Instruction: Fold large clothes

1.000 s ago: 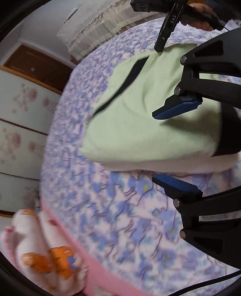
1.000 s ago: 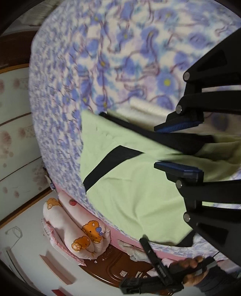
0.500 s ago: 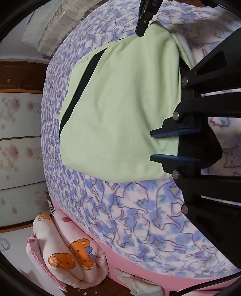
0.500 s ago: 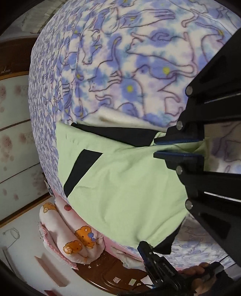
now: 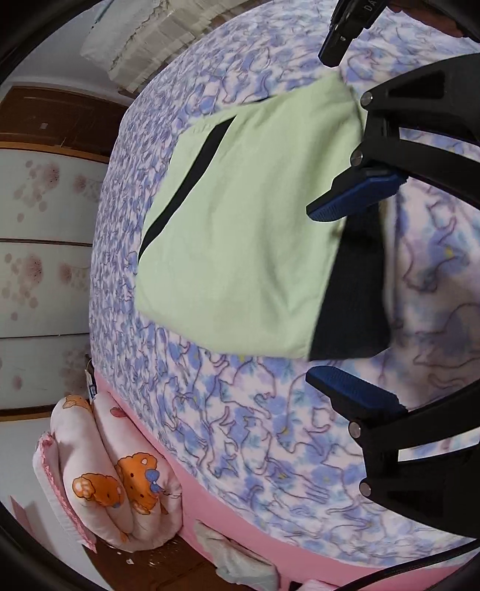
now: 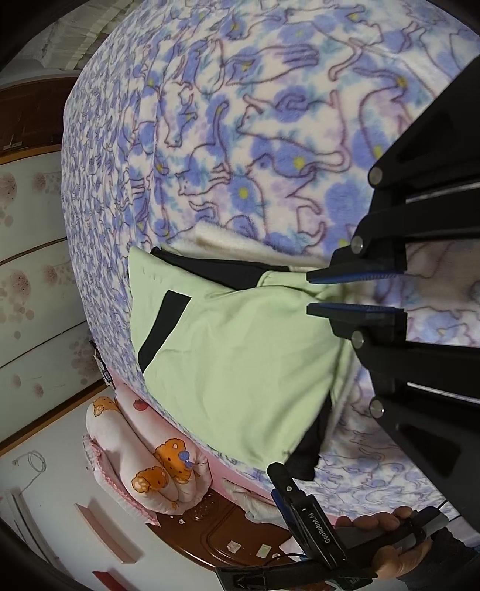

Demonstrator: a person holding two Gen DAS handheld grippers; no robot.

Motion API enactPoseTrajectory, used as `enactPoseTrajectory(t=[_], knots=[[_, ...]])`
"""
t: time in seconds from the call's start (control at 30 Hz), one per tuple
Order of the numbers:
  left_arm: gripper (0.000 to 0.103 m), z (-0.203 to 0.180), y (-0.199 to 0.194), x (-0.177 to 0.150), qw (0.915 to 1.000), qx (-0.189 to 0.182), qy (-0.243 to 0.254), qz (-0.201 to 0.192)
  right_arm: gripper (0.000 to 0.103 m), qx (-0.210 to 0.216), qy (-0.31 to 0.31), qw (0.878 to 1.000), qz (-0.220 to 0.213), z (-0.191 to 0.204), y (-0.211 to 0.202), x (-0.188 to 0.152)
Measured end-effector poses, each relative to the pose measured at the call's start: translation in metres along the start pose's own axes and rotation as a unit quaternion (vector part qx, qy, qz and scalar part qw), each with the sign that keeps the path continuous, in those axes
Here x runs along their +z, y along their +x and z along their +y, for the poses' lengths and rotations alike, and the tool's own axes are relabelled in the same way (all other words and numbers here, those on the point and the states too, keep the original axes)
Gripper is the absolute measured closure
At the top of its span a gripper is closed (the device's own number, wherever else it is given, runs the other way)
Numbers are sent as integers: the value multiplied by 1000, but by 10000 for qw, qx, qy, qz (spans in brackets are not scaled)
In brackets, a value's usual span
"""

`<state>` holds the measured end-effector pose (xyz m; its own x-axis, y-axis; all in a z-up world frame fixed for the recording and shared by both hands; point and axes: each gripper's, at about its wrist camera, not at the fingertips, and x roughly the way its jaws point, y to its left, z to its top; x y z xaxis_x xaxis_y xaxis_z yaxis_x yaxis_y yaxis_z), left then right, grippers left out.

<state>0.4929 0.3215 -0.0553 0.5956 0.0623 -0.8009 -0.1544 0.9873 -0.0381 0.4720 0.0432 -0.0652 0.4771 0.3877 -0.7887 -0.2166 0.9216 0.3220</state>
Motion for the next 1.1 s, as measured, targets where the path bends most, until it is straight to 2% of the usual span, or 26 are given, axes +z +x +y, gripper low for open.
enactPoseTrajectory(t=[0.07, 0.13, 0.3, 0.4, 0.53, 0.57, 0.8, 1.0, 1.1], knots=[[23, -7, -8, -6, 10000, -10, -19, 21, 93, 15, -28, 10000, 1, -1, -10, -4], [11, -15, -14, -13, 10000, -48, -25, 77, 93, -26, -103, 9999, -22, -1, -20, -9], [1, -39, -32, -35, 9995, -245, -96, 171, 92, -120, -244, 9996, 19, -5, -40, -24], [1, -56, -43, -49, 9989, -398, -82, 249, 90, -102, -244, 9996, 43, -11, -53, -34], [1, -82, -65, -68, 9980, -593, 14, 230, 74, -133, -329, 9994, 33, -15, -74, -51], [1, -87, -70, -72, 9978, -623, 41, 210, 74, -146, -353, 9993, 34, -15, -79, -55], [1, -122, -142, -125, 9972, -715, 193, 38, 73, -390, -448, 9982, -73, -18, -140, -109], [1, -137, -235, -198, 9974, -720, -20, -49, 73, -617, -137, 9980, 18, -21, -207, -170], [1, -147, -275, -233, 9974, -718, -14, -66, 66, -680, -17, 9977, 34, -20, -243, -204]])
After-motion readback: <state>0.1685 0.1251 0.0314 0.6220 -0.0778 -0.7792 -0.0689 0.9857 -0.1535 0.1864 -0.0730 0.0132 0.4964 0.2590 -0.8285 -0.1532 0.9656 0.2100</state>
